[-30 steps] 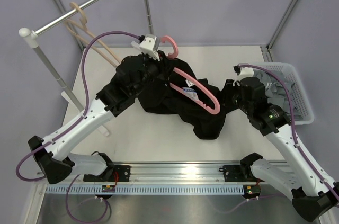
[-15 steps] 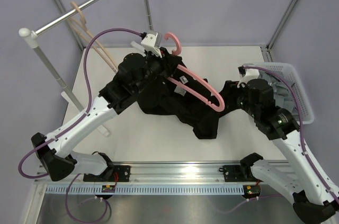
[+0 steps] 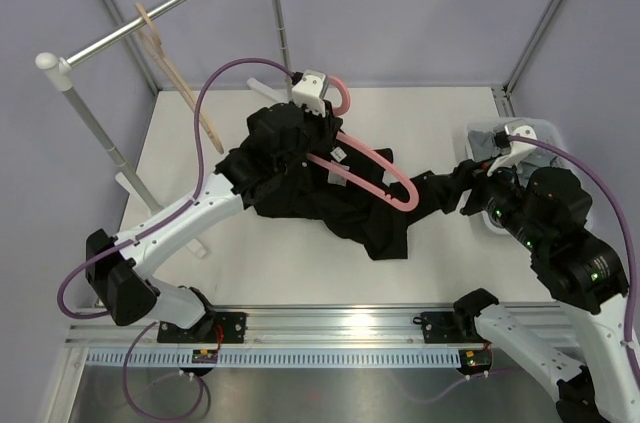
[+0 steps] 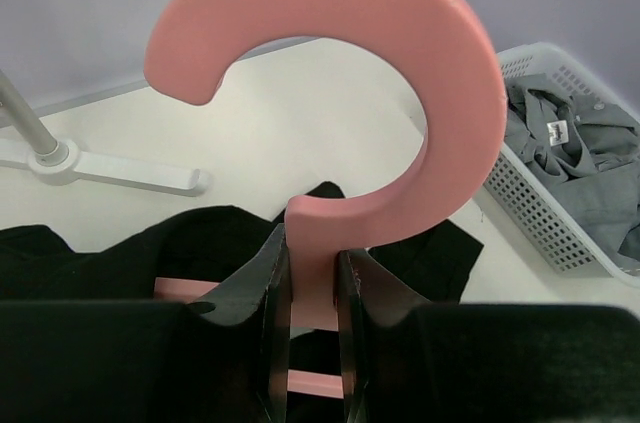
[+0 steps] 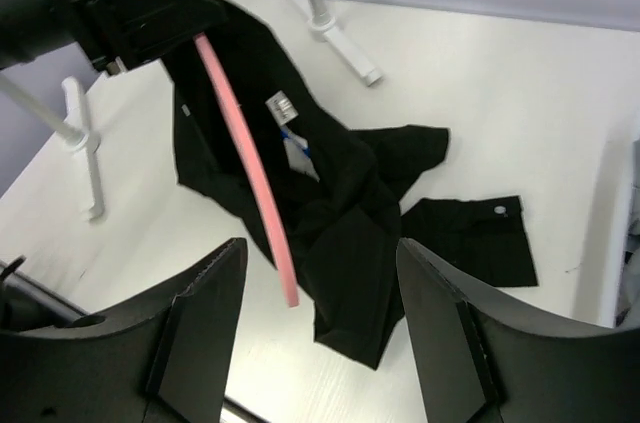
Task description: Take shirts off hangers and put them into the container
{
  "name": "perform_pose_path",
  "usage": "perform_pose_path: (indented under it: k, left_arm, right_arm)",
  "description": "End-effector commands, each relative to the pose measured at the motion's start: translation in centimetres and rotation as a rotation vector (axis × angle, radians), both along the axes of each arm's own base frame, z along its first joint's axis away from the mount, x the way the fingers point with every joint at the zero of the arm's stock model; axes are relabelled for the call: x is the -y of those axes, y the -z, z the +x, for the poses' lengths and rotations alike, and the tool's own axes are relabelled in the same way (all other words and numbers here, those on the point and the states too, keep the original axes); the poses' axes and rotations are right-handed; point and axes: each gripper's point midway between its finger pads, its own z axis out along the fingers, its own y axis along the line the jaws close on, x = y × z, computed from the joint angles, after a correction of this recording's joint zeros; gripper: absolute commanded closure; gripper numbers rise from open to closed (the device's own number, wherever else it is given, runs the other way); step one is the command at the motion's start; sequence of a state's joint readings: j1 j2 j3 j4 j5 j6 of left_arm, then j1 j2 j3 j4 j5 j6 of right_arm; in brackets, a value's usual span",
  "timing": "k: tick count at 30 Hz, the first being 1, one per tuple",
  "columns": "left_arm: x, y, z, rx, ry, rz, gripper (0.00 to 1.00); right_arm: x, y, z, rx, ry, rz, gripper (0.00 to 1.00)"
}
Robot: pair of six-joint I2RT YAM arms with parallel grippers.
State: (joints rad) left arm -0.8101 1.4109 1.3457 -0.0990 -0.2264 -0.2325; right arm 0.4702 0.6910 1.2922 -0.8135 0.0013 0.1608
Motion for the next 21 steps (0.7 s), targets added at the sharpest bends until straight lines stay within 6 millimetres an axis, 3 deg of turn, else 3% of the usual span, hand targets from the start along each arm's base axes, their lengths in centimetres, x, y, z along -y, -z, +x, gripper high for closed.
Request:
perform_pose_path:
  k: [1, 7, 15, 21]
  left_arm:
    - [0.0, -3.2, 0.5, 0.084, -0.027, -0.05, 1.0]
    - [0.7, -3.7, -0.1, 0.105, 0.0, -0.035, 1.0]
    - [0.7, -3.8, -0.4, 0.11, 0.006, -0.03, 1.0]
    - [0.7, -4.4, -0.6, 0.115, 0.008, -0.04, 1.0]
  right_arm:
    - [-2.8, 2.0, -0.3, -0.069, -0.172, -0.048, 0.3]
    - [-5.1, 3.9, 0.9, -0.139, -0.265, -0.058, 0.3]
    - [-7.1, 4.9, 1.7, -0.174, -0.351, -0.047, 0.35]
    - [-7.9, 5.7, 2.1, -0.2, -0.378, -0.043, 0.51]
